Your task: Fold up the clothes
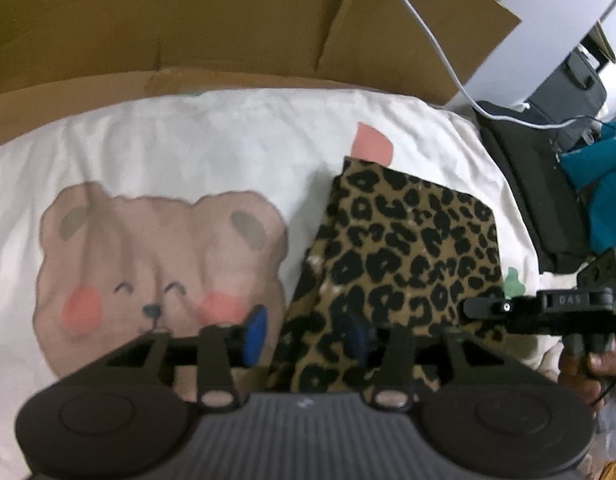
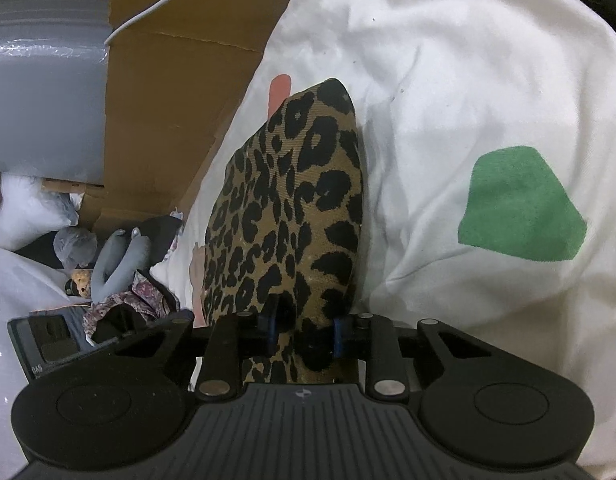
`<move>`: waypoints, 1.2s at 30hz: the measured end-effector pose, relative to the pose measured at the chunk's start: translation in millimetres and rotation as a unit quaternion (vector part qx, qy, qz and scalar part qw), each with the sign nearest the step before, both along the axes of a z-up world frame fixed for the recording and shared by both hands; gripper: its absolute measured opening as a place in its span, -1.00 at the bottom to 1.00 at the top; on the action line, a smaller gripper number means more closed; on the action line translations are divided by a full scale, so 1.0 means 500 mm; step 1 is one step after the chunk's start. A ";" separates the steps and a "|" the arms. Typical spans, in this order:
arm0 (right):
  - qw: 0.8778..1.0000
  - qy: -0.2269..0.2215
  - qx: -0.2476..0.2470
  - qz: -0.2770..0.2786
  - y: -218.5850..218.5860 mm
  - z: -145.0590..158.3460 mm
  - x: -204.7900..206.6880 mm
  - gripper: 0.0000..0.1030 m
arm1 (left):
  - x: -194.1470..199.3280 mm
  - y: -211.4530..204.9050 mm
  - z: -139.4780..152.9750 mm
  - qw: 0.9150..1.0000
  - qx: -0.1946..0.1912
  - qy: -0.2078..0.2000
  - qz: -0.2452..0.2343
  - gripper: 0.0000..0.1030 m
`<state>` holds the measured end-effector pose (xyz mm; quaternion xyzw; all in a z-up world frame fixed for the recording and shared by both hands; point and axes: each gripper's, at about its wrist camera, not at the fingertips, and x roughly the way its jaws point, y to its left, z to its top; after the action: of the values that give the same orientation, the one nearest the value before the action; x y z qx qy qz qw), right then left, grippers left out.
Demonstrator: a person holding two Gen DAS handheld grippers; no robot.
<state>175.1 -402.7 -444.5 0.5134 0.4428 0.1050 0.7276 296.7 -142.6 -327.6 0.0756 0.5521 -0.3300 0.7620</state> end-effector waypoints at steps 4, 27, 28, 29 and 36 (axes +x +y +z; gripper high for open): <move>1.000 -0.001 -0.003 0.002 -0.001 0.002 -0.001 -0.52 | 0.009 -0.023 -0.023 1.000 -0.017 0.012 -0.010 0.14; 1.000 -0.023 -0.016 0.000 -0.007 0.034 -0.012 -0.80 | 0.055 -0.028 -0.078 0.996 -0.051 0.065 -0.018 -0.35; 1.000 -0.020 -0.016 -0.001 -0.008 0.033 -0.011 -0.75 | 0.056 -0.029 -0.079 0.997 -0.047 0.066 -0.019 -0.19; 1.000 -0.015 -0.015 -0.002 -0.009 0.029 -0.011 -0.75 | 0.059 -0.031 -0.081 0.996 -0.046 0.070 -0.018 0.02; 1.000 0.004 -0.010 -0.018 -0.021 0.004 -0.014 -0.47 | 0.078 -0.041 -0.116 0.991 -0.064 0.118 -0.025 0.37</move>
<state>168.1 -413.4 -442.3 0.5145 0.4375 0.0854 0.7325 335.7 -163.1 -385.5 0.0009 0.6137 -0.3899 0.6865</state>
